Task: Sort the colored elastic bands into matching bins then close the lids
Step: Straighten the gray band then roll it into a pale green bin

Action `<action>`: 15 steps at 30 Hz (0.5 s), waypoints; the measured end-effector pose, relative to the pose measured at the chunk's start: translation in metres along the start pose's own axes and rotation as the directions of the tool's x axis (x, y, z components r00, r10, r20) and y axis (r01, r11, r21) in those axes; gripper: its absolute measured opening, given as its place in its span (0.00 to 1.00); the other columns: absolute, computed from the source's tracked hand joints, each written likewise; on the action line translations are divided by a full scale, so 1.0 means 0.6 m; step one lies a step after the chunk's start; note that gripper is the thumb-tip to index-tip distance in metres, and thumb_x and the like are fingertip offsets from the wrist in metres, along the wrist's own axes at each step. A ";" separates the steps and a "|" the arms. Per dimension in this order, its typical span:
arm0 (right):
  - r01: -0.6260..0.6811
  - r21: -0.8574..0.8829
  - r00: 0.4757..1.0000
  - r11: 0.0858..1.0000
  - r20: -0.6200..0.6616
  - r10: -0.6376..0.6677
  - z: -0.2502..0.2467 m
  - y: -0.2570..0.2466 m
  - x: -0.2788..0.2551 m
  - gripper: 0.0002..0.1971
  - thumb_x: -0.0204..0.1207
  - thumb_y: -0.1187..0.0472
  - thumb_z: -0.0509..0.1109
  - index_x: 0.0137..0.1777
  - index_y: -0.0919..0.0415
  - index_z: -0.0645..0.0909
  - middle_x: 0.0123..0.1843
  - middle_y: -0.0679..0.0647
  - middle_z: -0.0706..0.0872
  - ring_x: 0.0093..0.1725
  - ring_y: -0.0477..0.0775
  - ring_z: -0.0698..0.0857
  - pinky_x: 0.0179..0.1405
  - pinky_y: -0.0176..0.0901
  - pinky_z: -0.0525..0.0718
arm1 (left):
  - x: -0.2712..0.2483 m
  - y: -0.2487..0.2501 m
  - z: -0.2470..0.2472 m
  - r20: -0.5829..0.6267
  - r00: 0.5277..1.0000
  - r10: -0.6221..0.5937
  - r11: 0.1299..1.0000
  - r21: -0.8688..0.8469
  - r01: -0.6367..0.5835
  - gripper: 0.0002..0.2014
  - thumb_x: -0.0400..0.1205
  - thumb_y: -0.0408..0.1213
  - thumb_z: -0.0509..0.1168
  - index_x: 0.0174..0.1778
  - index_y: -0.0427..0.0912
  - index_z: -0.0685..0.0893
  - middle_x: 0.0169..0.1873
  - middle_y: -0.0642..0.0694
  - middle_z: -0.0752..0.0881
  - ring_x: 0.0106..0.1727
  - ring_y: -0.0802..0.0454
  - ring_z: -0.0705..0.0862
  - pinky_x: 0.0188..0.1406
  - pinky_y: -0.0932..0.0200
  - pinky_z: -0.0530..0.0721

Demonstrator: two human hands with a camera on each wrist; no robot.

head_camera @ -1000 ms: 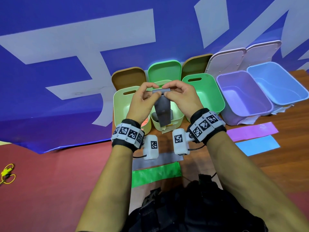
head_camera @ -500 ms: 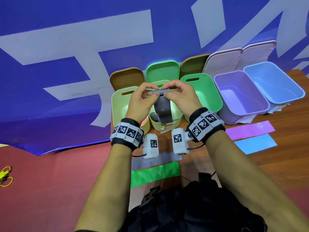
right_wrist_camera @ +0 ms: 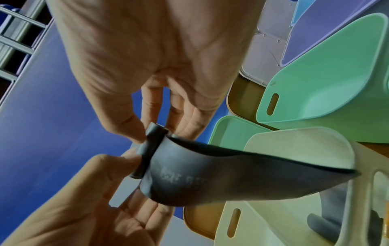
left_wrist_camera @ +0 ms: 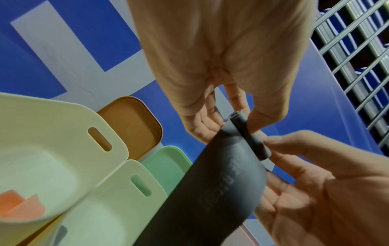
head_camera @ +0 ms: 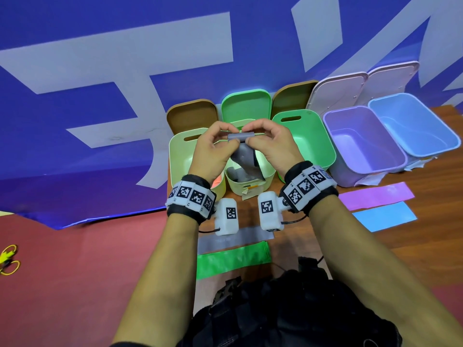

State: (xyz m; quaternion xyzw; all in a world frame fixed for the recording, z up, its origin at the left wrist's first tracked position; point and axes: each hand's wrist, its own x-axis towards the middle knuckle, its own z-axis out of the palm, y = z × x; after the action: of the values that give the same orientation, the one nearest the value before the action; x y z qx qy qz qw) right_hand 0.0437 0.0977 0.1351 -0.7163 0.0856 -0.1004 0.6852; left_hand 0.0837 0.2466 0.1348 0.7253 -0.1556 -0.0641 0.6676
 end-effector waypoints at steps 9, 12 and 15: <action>0.010 0.033 1.000 0.999 -0.014 -0.009 0.001 -0.001 0.003 0.10 0.74 0.76 0.72 0.51 0.63 0.86 0.48 0.54 0.91 0.47 0.47 0.89 0.54 0.40 0.87 | 0.003 -0.007 0.000 -0.009 0.996 -0.087 0.996 -0.030 0.087 0.06 0.84 0.31 0.67 0.56 0.37 0.82 0.34 0.41 0.86 0.35 0.57 0.82 0.35 0.63 0.79; 0.006 0.032 1.000 0.999 -0.011 -0.005 0.000 0.001 0.003 0.11 0.74 0.75 0.73 0.49 0.59 0.87 0.48 0.55 0.91 0.47 0.48 0.90 0.54 0.41 0.88 | 0.004 -0.008 -0.003 -0.011 0.997 -0.076 0.996 -0.046 0.075 0.07 0.84 0.29 0.67 0.56 0.35 0.82 0.36 0.41 0.90 0.38 0.54 0.86 0.39 0.61 0.83; 0.006 0.043 1.000 0.999 -0.016 -0.005 0.001 0.002 0.004 0.09 0.74 0.73 0.74 0.52 0.61 0.88 0.49 0.54 0.90 0.47 0.45 0.89 0.53 0.39 0.87 | 0.002 -0.005 -0.001 -0.009 0.997 -0.072 0.996 -0.062 0.071 0.07 0.83 0.27 0.67 0.55 0.36 0.81 0.37 0.43 0.90 0.38 0.56 0.86 0.40 0.62 0.82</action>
State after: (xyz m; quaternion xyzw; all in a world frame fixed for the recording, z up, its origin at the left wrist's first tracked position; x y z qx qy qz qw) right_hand 0.0459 0.0974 0.1341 -0.7009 0.0869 -0.1099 0.6994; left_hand 0.0858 0.2471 0.1321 0.7098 -0.1240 -0.0887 0.6878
